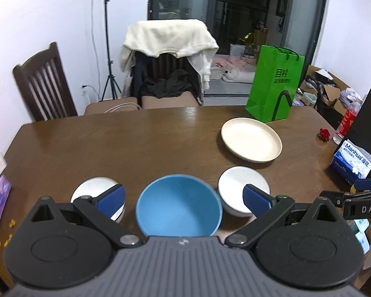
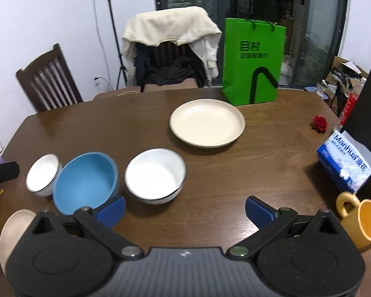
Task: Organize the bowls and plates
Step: 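Move both grippers toward the cream plate beside the green bag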
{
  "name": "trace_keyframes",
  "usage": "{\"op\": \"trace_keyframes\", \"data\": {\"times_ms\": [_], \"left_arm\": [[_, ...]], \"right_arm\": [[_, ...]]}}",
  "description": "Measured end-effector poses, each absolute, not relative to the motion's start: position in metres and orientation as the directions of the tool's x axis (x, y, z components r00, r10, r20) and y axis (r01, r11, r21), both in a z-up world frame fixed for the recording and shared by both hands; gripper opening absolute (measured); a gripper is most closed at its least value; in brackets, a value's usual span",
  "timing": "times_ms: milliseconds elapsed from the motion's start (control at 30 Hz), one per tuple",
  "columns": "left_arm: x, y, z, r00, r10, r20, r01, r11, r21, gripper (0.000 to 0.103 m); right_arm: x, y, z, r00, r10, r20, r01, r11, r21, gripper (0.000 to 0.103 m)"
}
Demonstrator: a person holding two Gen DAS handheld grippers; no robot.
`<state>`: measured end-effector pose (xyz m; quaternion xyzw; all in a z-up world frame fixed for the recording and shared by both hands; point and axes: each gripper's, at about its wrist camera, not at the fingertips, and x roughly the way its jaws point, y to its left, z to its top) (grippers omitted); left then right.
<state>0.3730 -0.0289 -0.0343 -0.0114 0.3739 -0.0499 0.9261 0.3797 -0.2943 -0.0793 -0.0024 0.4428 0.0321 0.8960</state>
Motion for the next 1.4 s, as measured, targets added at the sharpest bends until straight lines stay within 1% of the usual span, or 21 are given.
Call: {"op": "trace_keyframes", "data": {"times_ms": [267, 667, 1033, 1400], "left_arm": [[0.416, -0.065, -0.033, 0.702, -0.108, -0.704, 0.114, 0.993, -0.038, 0.103], [0.467, -0.107, -0.042, 0.669, -0.099, -0.736, 0.124, 0.992, -0.02, 0.103], [0.517, -0.13, -0.053, 0.644, -0.088, -0.76, 0.107, 0.994, -0.025, 0.103], [0.569, -0.144, -0.072, 0.609, -0.073, -0.79, 0.072, 0.997, -0.037, 0.103]], "right_arm": [[0.417, -0.324, -0.08, 0.593, 0.032, -0.805, -0.011, 0.999, 0.031, 0.103], [0.468, -0.354, -0.094, 0.555, 0.044, -0.83, -0.004, 0.999, 0.05, 0.103], [0.518, -0.372, -0.101, 0.543, 0.054, -0.838, -0.01, 0.998, 0.058, 0.103], [0.572, -0.389, -0.107, 0.535, 0.033, -0.844, -0.01, 0.999, 0.033, 0.103]]}}
